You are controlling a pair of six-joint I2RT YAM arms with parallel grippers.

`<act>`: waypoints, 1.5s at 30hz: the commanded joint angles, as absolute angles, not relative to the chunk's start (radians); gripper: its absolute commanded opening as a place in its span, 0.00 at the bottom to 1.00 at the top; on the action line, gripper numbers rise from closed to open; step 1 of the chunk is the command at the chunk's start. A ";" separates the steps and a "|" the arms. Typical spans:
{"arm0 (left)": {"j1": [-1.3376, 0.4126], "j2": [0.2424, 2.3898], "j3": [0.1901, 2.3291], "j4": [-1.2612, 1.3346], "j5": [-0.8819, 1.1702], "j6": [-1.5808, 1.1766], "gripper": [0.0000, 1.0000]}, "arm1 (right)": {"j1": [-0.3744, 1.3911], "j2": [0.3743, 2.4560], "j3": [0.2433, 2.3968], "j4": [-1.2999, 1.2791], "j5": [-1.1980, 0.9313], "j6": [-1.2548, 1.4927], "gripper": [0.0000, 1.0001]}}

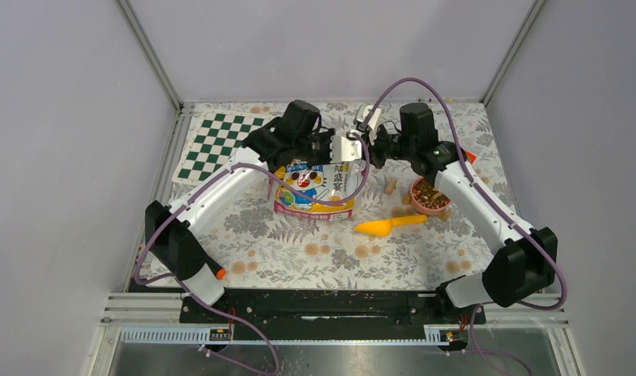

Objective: Serve the pet food

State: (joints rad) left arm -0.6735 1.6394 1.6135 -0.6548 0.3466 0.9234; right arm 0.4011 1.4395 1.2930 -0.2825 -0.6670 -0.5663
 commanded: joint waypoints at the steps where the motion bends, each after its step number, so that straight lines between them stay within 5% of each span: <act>1: -0.667 1.581 1.587 -0.593 0.175 0.986 0.00 | 0.403 1.315 1.256 -0.149 -0.487 -0.476 0.00; 9: -0.561 1.511 1.589 -0.731 0.073 1.012 0.00 | 0.387 1.232 1.191 -0.046 -0.160 -0.333 0.00; 26: -0.281 1.371 1.439 -0.806 0.004 0.999 0.00 | 0.361 1.200 1.178 -0.011 0.073 -0.247 0.00; 45: -0.175 1.290 1.365 -0.761 -0.117 0.973 0.00 | 0.335 1.132 1.111 0.099 0.278 -0.229 0.00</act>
State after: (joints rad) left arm -0.3733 1.3712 1.3655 -0.5922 0.3840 0.9646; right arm 0.4706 1.2911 1.0954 -0.0269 -0.2329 -0.1768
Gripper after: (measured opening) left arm 0.011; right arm 0.025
